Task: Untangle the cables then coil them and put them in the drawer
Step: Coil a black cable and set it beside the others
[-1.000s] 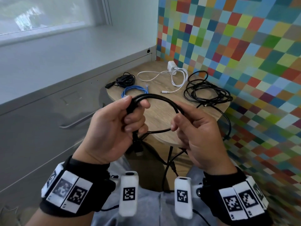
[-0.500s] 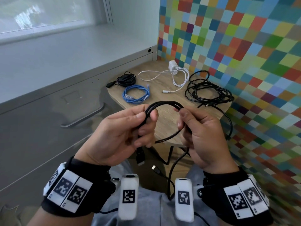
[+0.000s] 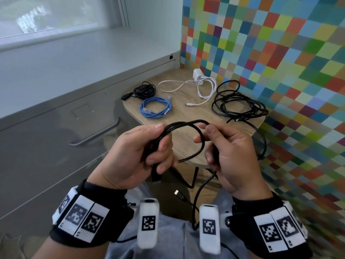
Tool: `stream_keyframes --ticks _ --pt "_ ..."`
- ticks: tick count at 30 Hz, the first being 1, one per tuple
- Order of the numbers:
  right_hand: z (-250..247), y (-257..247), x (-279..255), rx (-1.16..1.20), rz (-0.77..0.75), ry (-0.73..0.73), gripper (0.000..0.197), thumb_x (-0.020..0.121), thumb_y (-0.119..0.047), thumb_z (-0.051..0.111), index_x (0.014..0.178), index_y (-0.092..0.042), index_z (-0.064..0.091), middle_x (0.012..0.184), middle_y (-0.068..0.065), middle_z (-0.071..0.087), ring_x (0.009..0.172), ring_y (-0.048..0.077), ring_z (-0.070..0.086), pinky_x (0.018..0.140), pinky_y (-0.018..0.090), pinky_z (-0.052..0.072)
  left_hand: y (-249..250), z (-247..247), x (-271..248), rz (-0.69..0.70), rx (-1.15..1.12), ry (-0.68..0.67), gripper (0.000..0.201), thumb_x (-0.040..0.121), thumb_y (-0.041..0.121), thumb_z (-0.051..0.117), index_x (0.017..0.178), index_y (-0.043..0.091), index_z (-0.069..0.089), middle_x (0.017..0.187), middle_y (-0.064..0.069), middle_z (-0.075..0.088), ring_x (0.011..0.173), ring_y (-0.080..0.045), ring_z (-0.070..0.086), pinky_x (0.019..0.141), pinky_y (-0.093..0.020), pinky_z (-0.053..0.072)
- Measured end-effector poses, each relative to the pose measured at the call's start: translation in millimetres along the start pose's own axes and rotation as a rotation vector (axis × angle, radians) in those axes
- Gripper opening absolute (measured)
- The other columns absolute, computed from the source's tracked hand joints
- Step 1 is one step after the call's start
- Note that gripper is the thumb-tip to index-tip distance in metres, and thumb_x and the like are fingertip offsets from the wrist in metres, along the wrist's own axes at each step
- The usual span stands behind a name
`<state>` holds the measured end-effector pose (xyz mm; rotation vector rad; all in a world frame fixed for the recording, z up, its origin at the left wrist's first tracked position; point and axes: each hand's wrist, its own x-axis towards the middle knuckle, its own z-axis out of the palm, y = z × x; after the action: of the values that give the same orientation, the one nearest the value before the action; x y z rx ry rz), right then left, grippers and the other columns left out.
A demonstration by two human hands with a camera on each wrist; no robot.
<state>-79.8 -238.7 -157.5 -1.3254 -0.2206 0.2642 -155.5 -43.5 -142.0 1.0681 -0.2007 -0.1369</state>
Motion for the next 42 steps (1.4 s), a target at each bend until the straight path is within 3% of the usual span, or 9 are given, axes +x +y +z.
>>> stream_keyframes --ticks 4,9,13,17,26,30,33,36,42 --pt "-9 0 5 0.019 -0.01 0.1 0.017 0.106 -0.016 0.055 0.101 -0.013 0.071 0.088 0.011 0.076 0.043 0.014 0.045 0.041 0.021 0.032 1 2 0 -0.044 0.127 0.05 0.038 0.095 0.027 0.042 0.06 0.016 0.053 0.043 0.005 0.027 0.046 -0.025 0.051 0.1 -0.045 0.05" --pt "-14 0 7 -0.007 -0.047 0.117 0.021 0.107 -0.012 0.053 0.108 -0.017 0.073 0.083 0.009 0.074 0.043 0.014 0.045 0.042 0.022 0.034 0 -1 1 -0.028 -0.037 -0.007 0.034 0.095 0.035 0.057 0.068 0.014 0.057 0.048 0.009 0.031 0.043 -0.014 0.04 0.069 -0.034 0.052" --pt "-15 2 7 -0.102 -0.054 0.046 0.032 0.105 -0.004 0.053 0.11 -0.024 0.077 0.094 0.007 0.077 0.057 0.02 0.053 0.044 0.028 0.043 4 -5 1 -0.012 -0.196 0.005 0.033 0.103 0.033 0.041 0.081 0.014 0.057 0.059 0.006 0.025 0.046 -0.009 0.023 0.049 -0.023 0.033" --pt "-15 7 7 -0.182 -0.065 0.022 0.026 0.101 -0.008 0.063 0.105 -0.028 0.08 0.088 0.006 0.076 0.051 0.017 0.04 0.044 0.025 0.034 9 -5 0 0.097 -0.287 0.035 0.031 0.105 0.035 0.036 0.089 0.017 0.056 0.064 0.009 0.026 0.047 -0.006 0.018 0.045 -0.022 0.019" --pt "-11 8 2 -0.602 -0.095 -0.138 0.025 0.099 -0.016 0.069 0.111 -0.037 0.075 0.073 -0.008 0.073 0.074 -0.002 0.069 0.072 0.003 0.047 31 -1 -5 0.403 -0.195 0.433 0.032 0.111 0.038 0.031 0.089 0.024 0.05 0.067 0.01 0.029 0.047 -0.008 0.018 0.044 -0.021 0.017" --pt "-1 1 -6 -0.852 -0.106 -0.228 0.025 0.1 -0.024 0.067 0.121 -0.034 0.076 0.095 -0.027 0.073 0.092 -0.011 0.067 0.081 0.015 0.057 32 8 -5 0.454 0.161 0.573 0.032 0.11 0.034 0.035 0.084 0.019 0.049 0.063 0.006 0.042 0.045 -0.009 0.035 0.043 -0.021 0.025" --pt "11 -5 -15 -1.166 -0.131 -0.352 0.028 0.102 -0.038 0.059 0.127 -0.044 0.07 0.121 -0.021 0.071 0.11 0.003 0.065 0.091 0.03 0.054 20 13 -2 0.401 0.601 0.471 0.033 0.109 0.026 0.036 0.081 0.014 0.049 0.062 -0.004 0.061 0.064 -0.021 0.071 0.052 -0.027 0.05" --pt "19 -10 -19 -1.392 -0.261 -0.45 0.028 0.105 -0.046 0.048 0.128 -0.051 0.063 0.104 -0.016 0.06 0.099 0.01 0.058 0.071 0.032 0.04 8 10 -1 0.271 1.096 0.332 0.028 0.106 0.035 0.039 0.081 0.031 0.051 0.08 0.007 0.074 0.091 -0.009 0.075 0.077 -0.036 0.059" --pt "15 -9 -23 -1.104 -0.47 -0.314 0.015 0.092 -0.044 0.067 0.101 -0.038 0.078 0.087 -0.016 0.072 0.079 0.006 0.066 0.066 0.035 0.055 2 14 4 0.187 1.388 0.297 0.031 0.106 0.041 0.036 0.077 0.034 0.046 0.082 0.018 0.072 0.074 -0.005 0.067 0.065 -0.026 0.05"
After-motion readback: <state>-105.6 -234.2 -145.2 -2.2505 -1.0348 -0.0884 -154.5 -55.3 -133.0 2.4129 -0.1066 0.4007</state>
